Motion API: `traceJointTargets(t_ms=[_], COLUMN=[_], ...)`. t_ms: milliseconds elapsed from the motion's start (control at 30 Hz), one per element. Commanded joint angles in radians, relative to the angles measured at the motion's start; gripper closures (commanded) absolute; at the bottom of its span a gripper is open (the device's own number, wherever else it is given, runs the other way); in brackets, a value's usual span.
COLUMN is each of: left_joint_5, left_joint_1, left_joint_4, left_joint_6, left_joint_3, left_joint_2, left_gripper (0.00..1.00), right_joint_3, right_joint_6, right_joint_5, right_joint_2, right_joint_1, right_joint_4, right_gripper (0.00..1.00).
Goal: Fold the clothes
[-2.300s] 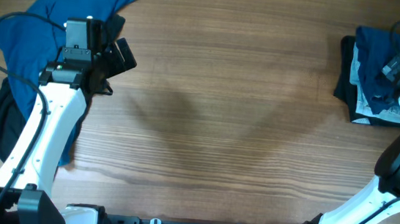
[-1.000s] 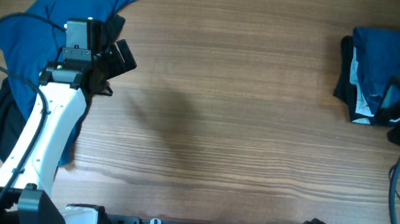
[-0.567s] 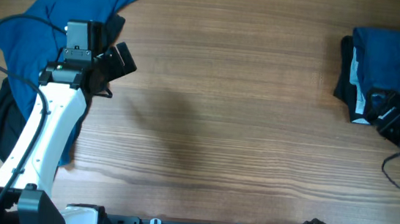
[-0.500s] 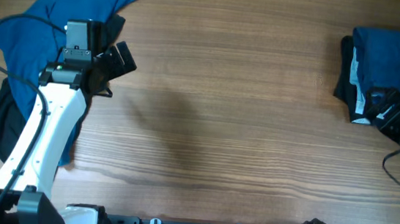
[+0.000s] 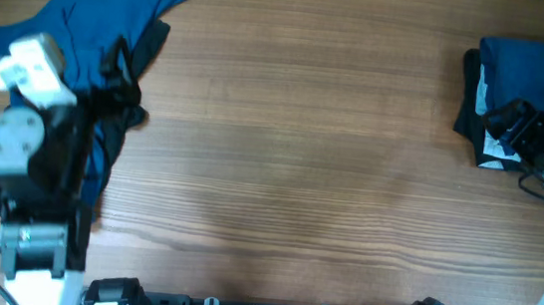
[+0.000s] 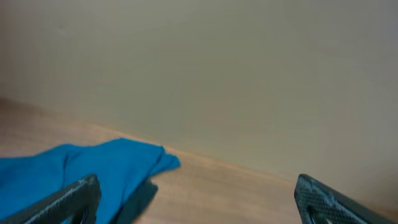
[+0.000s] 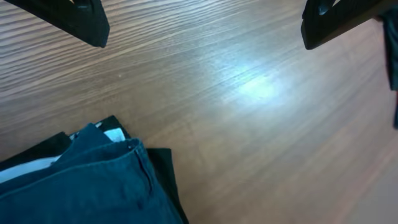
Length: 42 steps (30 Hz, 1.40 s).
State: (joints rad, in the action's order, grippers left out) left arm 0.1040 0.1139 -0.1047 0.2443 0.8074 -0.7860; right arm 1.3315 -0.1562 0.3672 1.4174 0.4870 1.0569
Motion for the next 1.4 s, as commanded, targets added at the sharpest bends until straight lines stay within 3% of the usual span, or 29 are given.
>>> traceJointTargets(t_ms=[0,167,300,800,1000,1367], left_joint_5=[0.079,0.139,0.150,0.135,0.122,0.108], left_joint_1=[0.007,0.007,0.007,0.006,-0.019,-0.022], left_joint_4=[0.051,0.252,0.327,0.228,0.042,0.047], left_joint_6=[-0.031,-0.027,-0.027,-0.028,-0.028,-0.028], left_joint_3=[-0.177,-0.472,-0.623,-0.801,-0.801,-0.801], left_joint_2=[0.128,0.303,0.409,0.623,0.681,0.784], left_gripper=[0.00,0.00,0.00,0.00,0.00,0.00], right_joint_3=[0.003,0.003,0.003,0.003,0.003,0.003], right_joint_6=[-0.003,-0.003,-0.003,-0.003,-0.003,-0.003], right_joint_5=[0.019,0.019,0.019,0.018,0.019,0.019], right_joint_2=[0.073,0.162,0.190,0.196,0.196,0.196], right_joint_1=[-0.003,-0.003,-0.003,-0.003,-0.003,-0.003], right_joint_4=[-0.014,-0.089,-0.154,-0.212,-0.212,-0.212], right_gripper=[0.00,0.00,0.00,0.00,0.00,0.00])
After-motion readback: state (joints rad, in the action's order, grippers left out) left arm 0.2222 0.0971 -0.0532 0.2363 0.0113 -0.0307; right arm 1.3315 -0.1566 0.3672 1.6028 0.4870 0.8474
